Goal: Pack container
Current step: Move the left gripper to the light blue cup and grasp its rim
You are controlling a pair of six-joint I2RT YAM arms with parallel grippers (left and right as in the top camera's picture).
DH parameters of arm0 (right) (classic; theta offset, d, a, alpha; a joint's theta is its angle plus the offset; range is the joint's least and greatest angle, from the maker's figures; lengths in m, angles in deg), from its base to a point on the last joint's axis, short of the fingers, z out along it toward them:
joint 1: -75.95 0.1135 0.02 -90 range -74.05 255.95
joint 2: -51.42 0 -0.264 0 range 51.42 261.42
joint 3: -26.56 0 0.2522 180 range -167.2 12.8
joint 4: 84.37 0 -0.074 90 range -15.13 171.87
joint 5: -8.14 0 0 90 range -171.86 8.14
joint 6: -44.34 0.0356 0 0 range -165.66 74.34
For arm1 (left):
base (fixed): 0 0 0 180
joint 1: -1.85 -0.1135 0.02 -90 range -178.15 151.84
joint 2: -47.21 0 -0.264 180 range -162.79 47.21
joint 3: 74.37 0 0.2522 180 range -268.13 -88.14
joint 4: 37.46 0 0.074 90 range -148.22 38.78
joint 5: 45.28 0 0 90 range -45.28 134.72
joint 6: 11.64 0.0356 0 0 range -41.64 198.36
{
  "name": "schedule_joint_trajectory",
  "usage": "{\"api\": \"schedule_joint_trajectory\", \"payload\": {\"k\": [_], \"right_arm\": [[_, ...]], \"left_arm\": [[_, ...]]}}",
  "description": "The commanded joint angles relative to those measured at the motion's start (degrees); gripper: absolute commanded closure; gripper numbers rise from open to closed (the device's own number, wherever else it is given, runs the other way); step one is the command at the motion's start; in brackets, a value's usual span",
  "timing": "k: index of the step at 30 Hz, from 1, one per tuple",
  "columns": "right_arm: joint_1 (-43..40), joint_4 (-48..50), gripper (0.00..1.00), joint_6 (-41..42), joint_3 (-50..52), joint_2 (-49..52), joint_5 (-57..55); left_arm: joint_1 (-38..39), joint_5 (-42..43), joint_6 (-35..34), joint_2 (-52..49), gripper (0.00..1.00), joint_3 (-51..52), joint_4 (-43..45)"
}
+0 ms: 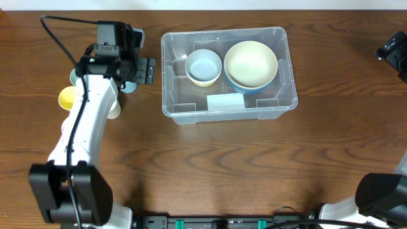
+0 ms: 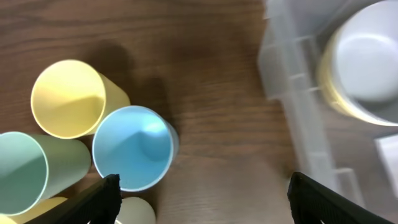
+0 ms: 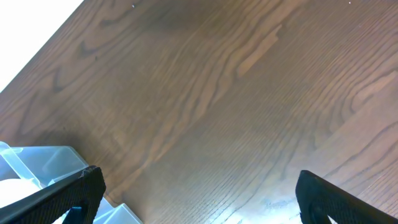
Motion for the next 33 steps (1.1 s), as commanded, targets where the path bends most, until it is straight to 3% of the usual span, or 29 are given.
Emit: {"api": "schedule_joint_trajectory", "payload": {"k": [1, 11, 21, 33], "right_arm": [[-0.24, -0.07, 0.01, 0.83, 0.07, 0.28, 0.00], [-0.24, -0.07, 0.01, 0.85, 0.07, 0.28, 0.00], [-0.24, -0.07, 0.01, 0.83, 0.07, 0.28, 0.00], [-0.26, -0.07, 0.01, 0.83, 0.07, 0.28, 0.00]], "left_arm": [[-0.31, -4.31, 1.62, -3.74, 0.14, -1.20, 0.26], [-0.46, -4.24, 0.72, -10.78, 0.15, -1.18, 0.33], [-0.46, -4.28, 0.72, -13.14, 0.39, -1.16, 1.88], [-1.79, -4.31, 0.74, -13.16, 0.45, -0.20, 5.49]]}}
